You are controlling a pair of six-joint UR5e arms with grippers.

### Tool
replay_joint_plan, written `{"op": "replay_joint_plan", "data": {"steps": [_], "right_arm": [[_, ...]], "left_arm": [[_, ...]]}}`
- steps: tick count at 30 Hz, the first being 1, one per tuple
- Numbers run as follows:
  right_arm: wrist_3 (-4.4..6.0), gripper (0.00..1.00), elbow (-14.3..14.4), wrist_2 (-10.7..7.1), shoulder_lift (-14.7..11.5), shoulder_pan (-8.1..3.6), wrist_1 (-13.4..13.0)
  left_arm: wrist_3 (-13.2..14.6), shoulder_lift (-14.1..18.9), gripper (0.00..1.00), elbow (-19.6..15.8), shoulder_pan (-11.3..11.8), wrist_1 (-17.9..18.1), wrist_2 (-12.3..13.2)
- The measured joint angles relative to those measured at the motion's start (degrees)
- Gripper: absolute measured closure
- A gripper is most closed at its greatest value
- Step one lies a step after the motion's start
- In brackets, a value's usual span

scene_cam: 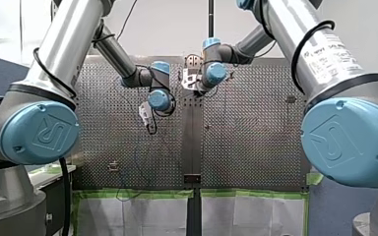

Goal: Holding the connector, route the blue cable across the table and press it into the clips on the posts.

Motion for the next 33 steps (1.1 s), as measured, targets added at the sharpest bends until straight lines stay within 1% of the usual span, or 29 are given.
{"op": "replay_joint_plan", "data": {"steps": [5,17,22,27,30,33], "right_arm": [[0.76,1.00,0.02,-0.16,-2.58,-0.46,1.07],[1.06,1.00,0.03,-0.29,-7.98,-0.78,3.94],[1.59,1.00,0.02,-1.15,-9.99,-0.72,4.42],[2.00,1.00,0.04,-1.54,-10.57,-0.64,4.57],[2.26,1.00,0.20,-1.89,-10.60,-0.66,4.56],[2.60,1.00,0.51,-2.68,-10.56,-0.76,4.49]], "left_arm": [[-0.04,2.32,1.00,0.00,0.11,-0.95,-0.03],[-0.06,8.37,1.00,0.00,-0.01,-2.93,-0.58],[-0.11,11.03,1.00,0.00,-0.04,-3.30,-0.61],[-0.14,12.33,1.00,0.00,-0.06,-3.52,-0.39],[-0.21,12.44,1.00,-0.01,0.07,-3.34,0.40],[-0.42,12.05,1.00,0.00,0.25,-2.93,1.58]]}}
